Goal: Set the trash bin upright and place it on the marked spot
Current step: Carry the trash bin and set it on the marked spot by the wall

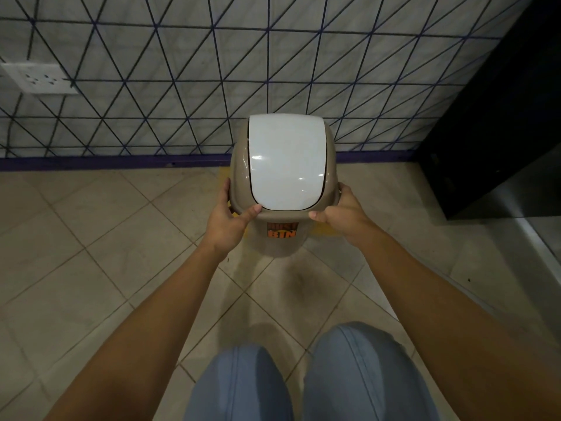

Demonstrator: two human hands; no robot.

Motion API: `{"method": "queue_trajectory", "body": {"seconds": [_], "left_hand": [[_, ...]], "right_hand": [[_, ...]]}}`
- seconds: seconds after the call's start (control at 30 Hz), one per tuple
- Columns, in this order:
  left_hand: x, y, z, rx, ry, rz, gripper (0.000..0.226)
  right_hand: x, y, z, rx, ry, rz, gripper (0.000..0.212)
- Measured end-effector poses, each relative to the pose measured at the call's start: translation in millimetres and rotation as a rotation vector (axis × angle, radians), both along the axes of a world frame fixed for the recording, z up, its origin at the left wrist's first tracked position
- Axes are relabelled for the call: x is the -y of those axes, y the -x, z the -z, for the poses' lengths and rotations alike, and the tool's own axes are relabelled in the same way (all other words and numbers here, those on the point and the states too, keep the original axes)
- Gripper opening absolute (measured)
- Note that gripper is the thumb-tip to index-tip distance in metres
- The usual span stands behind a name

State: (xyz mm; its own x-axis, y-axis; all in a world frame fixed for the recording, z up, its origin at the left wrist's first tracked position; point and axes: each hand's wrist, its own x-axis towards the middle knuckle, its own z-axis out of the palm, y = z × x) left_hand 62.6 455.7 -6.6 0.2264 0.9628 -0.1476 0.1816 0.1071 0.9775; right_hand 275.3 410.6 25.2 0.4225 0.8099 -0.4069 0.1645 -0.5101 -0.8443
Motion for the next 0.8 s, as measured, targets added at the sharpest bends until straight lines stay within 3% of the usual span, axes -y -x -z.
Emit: {"method": "queue_trajectory", "body": {"seconds": [0.53, 0.67, 0.8], "left_hand": [[-29.6, -12.3, 3.5, -0.001, -0.006, -0.027, 0.088], [-38.6, -19.5, 0.0, 0.003, -0.040, -0.014, 0.077], [-50.2, -27.5, -5.6, -0.004, -0.028, -0.017, 0.084]], "right_hand": [[-29.6, -15.0, 1.8, 0.034, -0.018, -0.018, 0.087], [-42.7, -18.6, 0.5, 0.060, -0.011, -0.020, 0.082], [-56.8, -22.3, -4.0, 0.081, 0.012, -0.022, 0.079]]}}
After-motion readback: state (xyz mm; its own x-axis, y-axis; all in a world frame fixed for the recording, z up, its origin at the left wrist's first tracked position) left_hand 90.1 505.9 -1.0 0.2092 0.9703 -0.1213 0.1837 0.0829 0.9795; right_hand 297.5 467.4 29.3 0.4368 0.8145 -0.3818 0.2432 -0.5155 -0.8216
